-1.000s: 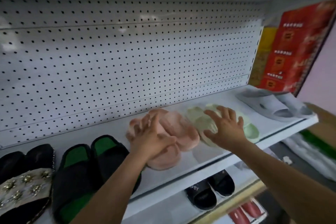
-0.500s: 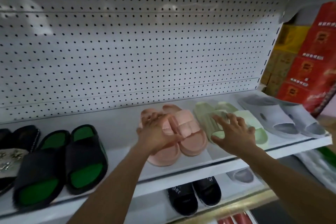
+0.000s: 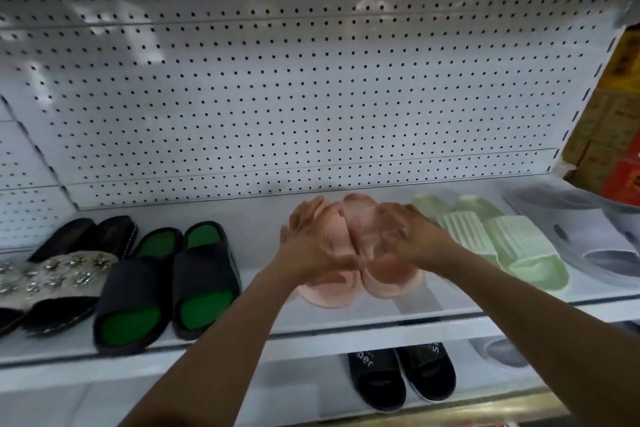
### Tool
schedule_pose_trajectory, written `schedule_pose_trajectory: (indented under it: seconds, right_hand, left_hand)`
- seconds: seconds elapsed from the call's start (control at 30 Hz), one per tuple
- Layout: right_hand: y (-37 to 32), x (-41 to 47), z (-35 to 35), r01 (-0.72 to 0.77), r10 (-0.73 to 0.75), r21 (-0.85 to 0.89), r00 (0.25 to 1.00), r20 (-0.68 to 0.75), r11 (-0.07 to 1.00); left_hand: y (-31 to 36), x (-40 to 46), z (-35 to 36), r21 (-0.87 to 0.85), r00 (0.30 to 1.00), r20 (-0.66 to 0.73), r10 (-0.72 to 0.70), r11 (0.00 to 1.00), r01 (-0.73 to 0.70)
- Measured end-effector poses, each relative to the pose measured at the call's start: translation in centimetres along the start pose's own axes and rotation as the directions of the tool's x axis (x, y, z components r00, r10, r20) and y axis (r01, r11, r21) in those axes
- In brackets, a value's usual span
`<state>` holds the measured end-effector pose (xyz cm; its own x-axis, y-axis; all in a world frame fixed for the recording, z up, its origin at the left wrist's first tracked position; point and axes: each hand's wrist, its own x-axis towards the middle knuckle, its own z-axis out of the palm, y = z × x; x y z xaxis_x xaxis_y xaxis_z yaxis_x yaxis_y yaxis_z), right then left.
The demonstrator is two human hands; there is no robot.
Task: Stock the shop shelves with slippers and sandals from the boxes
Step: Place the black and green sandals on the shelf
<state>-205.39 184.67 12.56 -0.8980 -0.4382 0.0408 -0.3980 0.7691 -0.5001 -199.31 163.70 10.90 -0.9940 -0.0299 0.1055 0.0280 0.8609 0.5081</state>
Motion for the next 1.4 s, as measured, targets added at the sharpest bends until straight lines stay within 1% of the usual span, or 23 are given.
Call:
schedule_pose_trajectory:
  seconds: [0.07, 0.13, 0.17, 0.2, 0.23, 0.27, 0.3, 0.33, 0.4, 0.43, 0.53, 0.6, 0.63, 0.73, 0.8, 0.93, 1.13, 1.27, 1.4]
  right_hand:
    - [-0.4, 0.4, 0.3, -0.007, 0.005, -0.089, 1.0, -0.022, 0.996]
    - [-1.2, 0.9, 0.7, -0.023, 0.0, -0.172, 0.991, -0.137, 0.985]
    - [-2.1, 1.1, 1.1, -0.014, -0.024, -0.172, 0.977, -0.213, 0.985]
    - [-3.2, 1.1, 1.4, 0.035, -0.079, -0.16, 0.957, -0.28, 0.986]
    - [-4.7, 1.1, 1.9, 0.126, -0.172, -0.158, 0.933, -0.318, 0.979]
    - [-6.3, 0.9, 2.5, 0.238, -0.284, -0.175, 0.904, -0.32, 0.955]
    - [-7.9, 0.8, 3.2, 0.339, -0.38, -0.187, 0.884, -0.272, 0.922]
    - [-9.7, 0.6, 4.1, 0.399, -0.425, -0.162, 0.886, -0.184, 0.902]
    - [-13.0, 0.4, 6.6, 0.432, -0.432, -0.074, 0.902, 0.019, 0.899]
    - [-14.5, 0.6, 8.0, 0.457, -0.451, -0.062, 0.888, 0.092, 0.887]
    - [-18.2, 1.5, 11.6, 0.51, -0.483, -0.088, 0.848, 0.22, 0.856]
    - [-19.6, 2.2, 13.0, 0.481, -0.447, -0.07, 0.851, 0.275, 0.874]
    - [-20.0, 2.5, 13.4, 0.463, -0.429, -0.067, 0.86, 0.278, 0.884]
    - [-20.5, 2.9, 13.7, 0.439, -0.408, -0.148, 0.891, 0.199, 0.886]
    - [-20.1, 3.0, 13.3, 0.393, -0.368, -0.197, 0.917, 0.155, 0.898]
    - [-19.4, 2.9, 12.9, 0.249, -0.233, -0.142, 0.965, 0.119, 0.958]
    - [-20.0, 2.3, 13.3, 0.185, -0.171, -0.12, 0.978, 0.12, 0.975]
    - [-20.2, 1.8, 13.2, 0.156, -0.142, -0.13, 0.984, 0.111, 0.979]
    - [-20.5, 1.2, 13.1, 0.155, -0.142, -0.117, 0.984, 0.111, 0.981]
  left_hand:
    - [-1.1, -1.6, -1.5, 0.025, 1.0, -0.017, 0.001, 1.0, 0.0]
    - [-3.2, -3.2, -3.6, 0.119, 1.0, -0.023, -0.021, 0.993, 0.024]
    - [-4.6, -4.1, -4.8, 0.171, 0.999, -0.031, -0.044, 0.984, 0.049]
    - [-5.9, -5.0, -6.0, 0.208, 0.996, -0.046, -0.072, 0.975, 0.08]
    - [-7.4, -5.9, -7.3, 0.229, 0.993, -0.059, -0.106, 0.966, 0.116]
    - [-8.7, -7.0, -8.6, 0.245, 0.988, -0.058, -0.14, 0.958, 0.15]
    - [-10.1, -7.9, -9.8, 0.257, 0.984, -0.033, -0.177, 0.949, 0.18]
    - [-11.2, -8.9, -11.0, 0.279, 0.978, 0.011, -0.21, 0.939, 0.199]
    - [-13.2, -10.4, -13.1, 0.364, 0.955, 0.136, -0.265, 0.91, 0.2]
    - [-13.9, -10.9, -13.9, 0.417, 0.94, 0.19, -0.283, 0.89, 0.183]
    - [-14.9, -11.5, -15.6, 0.531, 0.916, 0.263, -0.304, 0.838, 0.126]
    - [-15.4, -11.5, -15.9, 0.572, 0.906, 0.28, -0.319, 0.813, 0.11]
    - [-15.7, -11.4, -16.0, 0.582, 0.909, 0.279, -0.309, 0.807, 0.095]
    - [-16.4, -11.0, -15.8, 0.54, 0.946, 0.237, -0.219, 0.839, 0.059]
    - [-16.7, -10.5, -15.5, 0.491, 0.962, 0.214, -0.17, 0.87, 0.044]
    - [-16.8, -9.5, -15.1, 0.406, 0.976, 0.191, -0.103, 0.914, 0.017]
    - [-18.2, -9.7, -15.9, 0.465, 0.969, 0.227, -0.097, 0.885, -0.02]
    - [-18.4, -9.7, -16.0, 0.435, 0.97, 0.234, -0.059, 0.899, -0.051]
    - [-18.4, -9.5, -15.3, 0.402, 0.982, 0.191, -0.014, 0.913, -0.065]
